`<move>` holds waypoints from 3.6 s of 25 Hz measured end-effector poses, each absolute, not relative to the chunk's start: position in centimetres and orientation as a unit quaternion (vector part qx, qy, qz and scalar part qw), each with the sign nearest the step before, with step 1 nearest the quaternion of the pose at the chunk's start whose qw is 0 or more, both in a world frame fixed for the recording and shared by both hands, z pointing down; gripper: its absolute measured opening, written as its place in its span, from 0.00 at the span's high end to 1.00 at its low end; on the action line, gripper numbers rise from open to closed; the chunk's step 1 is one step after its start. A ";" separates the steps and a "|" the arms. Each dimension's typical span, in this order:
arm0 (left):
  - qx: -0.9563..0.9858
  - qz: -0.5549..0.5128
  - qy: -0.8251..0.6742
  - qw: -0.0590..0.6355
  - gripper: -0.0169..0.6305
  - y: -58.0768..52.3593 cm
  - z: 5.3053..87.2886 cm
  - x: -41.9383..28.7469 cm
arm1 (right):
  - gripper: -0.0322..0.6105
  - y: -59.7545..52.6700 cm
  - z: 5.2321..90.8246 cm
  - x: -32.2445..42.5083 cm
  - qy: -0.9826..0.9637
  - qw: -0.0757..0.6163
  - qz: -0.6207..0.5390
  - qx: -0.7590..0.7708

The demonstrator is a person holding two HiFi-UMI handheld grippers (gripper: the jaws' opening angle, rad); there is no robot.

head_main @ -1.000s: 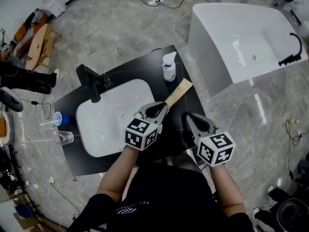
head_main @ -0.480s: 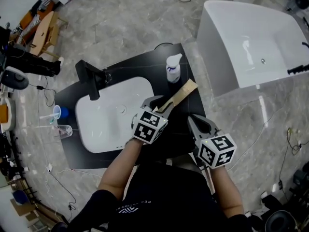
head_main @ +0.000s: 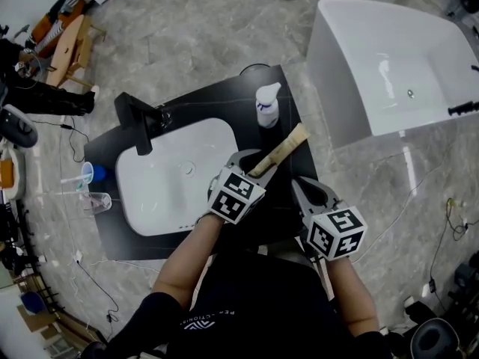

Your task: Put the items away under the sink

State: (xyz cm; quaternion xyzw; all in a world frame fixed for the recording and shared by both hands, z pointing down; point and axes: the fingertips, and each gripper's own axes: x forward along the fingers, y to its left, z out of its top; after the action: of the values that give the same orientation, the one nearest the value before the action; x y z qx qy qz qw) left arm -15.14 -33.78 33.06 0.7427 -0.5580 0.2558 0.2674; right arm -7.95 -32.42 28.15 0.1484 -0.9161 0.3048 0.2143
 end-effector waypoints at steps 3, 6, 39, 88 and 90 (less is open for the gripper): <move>0.748 0.280 -0.541 0.265 0.71 -33.8 33.6 -14.1 | 0.89 -32.8 28.2 -7.6 -0.915 0.215 0.307 0.152; 0.748 0.313 -0.537 0.234 0.74 -33.9 33.8 -13.3 | 0.89 -33.0 28.2 -7.4 -0.914 0.215 0.307 0.156; 0.804 0.190 -0.525 0.206 0.90 -23.0 27.4 -15.2 | 0.89 -22.1 25.3 -9.5 -0.917 0.184 0.270 0.230; 0.884 0.203 -0.379 0.180 0.91 2.3 28.5 3.6 | 0.89 3.4 26.2 9.1 -0.863 0.119 0.286 0.399; 0.886 0.204 -0.375 0.181 0.91 2.9 28.8 4.5 | 0.89 4.0 26.5 9.8 -0.861 0.120 0.289 0.401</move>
State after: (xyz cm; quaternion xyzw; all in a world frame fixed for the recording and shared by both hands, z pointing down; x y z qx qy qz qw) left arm 4.53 2.94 28.82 0.8859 -0.3752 0.2039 0.1813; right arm 9.79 3.97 26.45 0.4009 -0.8609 0.2893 0.1201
